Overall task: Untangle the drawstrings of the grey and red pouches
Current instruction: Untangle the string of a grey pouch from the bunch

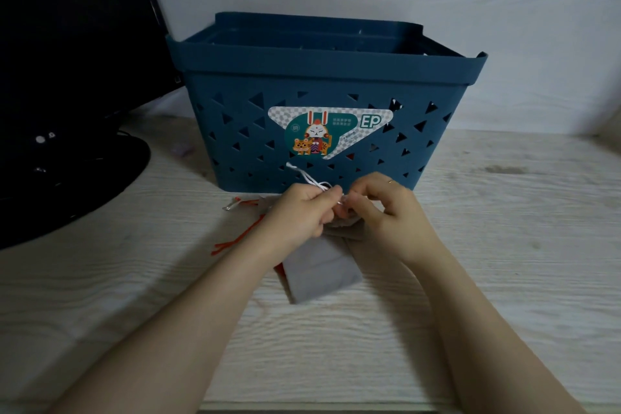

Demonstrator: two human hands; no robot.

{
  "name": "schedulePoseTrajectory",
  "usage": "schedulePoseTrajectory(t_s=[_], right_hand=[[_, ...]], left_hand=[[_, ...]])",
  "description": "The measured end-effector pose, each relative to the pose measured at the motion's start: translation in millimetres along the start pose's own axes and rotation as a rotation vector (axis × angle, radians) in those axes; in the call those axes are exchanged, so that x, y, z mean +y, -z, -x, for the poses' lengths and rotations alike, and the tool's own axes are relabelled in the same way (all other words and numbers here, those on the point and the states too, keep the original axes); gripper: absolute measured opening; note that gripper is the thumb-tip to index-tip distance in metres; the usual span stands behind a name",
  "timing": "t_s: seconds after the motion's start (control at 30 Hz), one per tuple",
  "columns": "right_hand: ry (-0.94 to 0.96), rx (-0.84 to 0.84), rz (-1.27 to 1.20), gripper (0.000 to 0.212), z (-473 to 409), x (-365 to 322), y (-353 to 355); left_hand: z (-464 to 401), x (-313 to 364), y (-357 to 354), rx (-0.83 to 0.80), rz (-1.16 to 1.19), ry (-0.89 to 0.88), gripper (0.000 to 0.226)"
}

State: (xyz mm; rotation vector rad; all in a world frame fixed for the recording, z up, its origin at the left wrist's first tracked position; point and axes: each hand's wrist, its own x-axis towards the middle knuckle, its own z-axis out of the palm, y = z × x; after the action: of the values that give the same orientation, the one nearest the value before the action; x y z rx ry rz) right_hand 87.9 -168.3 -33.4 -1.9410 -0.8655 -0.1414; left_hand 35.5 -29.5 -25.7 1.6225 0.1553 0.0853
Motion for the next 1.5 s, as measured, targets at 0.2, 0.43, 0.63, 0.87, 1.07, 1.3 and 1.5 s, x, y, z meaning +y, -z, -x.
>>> schedulePoseTrajectory(t_s=[0.2, 0.43, 0.63, 0.87, 1.07, 1.3, 1.5], right_hand=[[0.052, -0.101, -0.109, 0.014, 1.9, -3.3, 1.8], [-0.019, -0.007, -0.133, 0.018, -0.6, 1.0, 1.1], [-0.018, 0.01, -0.07, 0.022, 0.1, -0.4, 0.1], [0.004, -0.021, -0.031, 0.016, 1.7, -1.7, -3.9], [-0.116, -0.069, -0.101, 0.015, -0.1, 0.7, 0.1], [-0.185, -0.128, -0.295, 0.016, 1.9, -7.1, -0.3], [-0.222, -0.092, -0.401, 0.012, 0.6, -8.4, -2.6]], left_hand=[[0.0, -1.8, 3.7, 0.008, 0.052, 0.0, 0.028], [-1.0, -0.2, 6.6, -0.015, 0.046, -0.01, 0.018], [0.0, 4.4, 13.5, 0.117, -0.056, -0.17, 0.013], [-3.9, 0.2, 14.7, 0.109, -0.225, -0.299, 0.011], [-6.1, -2.5, 24.5, 0.105, -0.535, -0.454, 0.008], [-8.4, -8.7, 28.9, 0.276, -0.745, -0.801, 0.018], [-3.7, -9.1, 16.8, 0.203, -0.679, -0.897, 0.019]])
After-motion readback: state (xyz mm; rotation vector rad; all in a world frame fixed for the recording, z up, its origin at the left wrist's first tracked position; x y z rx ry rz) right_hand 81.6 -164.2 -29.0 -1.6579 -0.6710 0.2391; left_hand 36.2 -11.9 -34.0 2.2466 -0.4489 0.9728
